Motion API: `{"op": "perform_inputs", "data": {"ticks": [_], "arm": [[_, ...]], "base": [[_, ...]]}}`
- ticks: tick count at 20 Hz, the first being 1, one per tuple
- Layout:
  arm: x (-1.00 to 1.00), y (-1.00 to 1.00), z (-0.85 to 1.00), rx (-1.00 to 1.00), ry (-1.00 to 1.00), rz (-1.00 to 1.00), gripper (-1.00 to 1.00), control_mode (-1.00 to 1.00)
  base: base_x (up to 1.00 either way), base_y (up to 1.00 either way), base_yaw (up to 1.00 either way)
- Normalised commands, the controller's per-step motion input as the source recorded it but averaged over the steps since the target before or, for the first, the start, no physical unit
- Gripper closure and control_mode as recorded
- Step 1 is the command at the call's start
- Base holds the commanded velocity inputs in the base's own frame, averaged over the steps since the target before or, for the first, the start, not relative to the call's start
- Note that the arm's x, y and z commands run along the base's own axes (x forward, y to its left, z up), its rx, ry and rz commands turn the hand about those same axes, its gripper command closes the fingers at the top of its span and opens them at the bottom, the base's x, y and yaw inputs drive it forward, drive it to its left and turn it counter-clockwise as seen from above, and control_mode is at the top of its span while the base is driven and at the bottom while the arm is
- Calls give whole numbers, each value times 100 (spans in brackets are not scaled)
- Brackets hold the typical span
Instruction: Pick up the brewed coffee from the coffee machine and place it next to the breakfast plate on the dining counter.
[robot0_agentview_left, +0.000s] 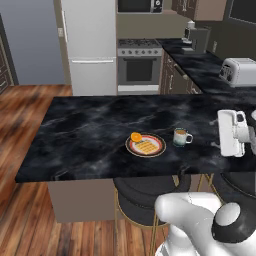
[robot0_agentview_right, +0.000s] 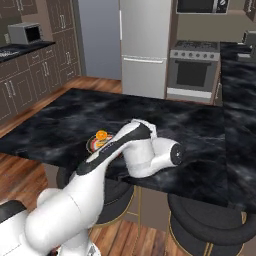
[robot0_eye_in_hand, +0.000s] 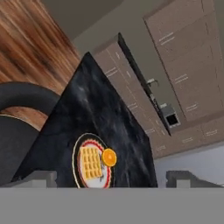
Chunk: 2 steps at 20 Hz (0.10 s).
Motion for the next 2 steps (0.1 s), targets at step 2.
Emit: {"op": "perform_inputs", "data": {"ticks": [2], "arm": [[-46, -26, 0, 14, -14, 1, -100, -100]], "base": [[0, 0, 0]]}}
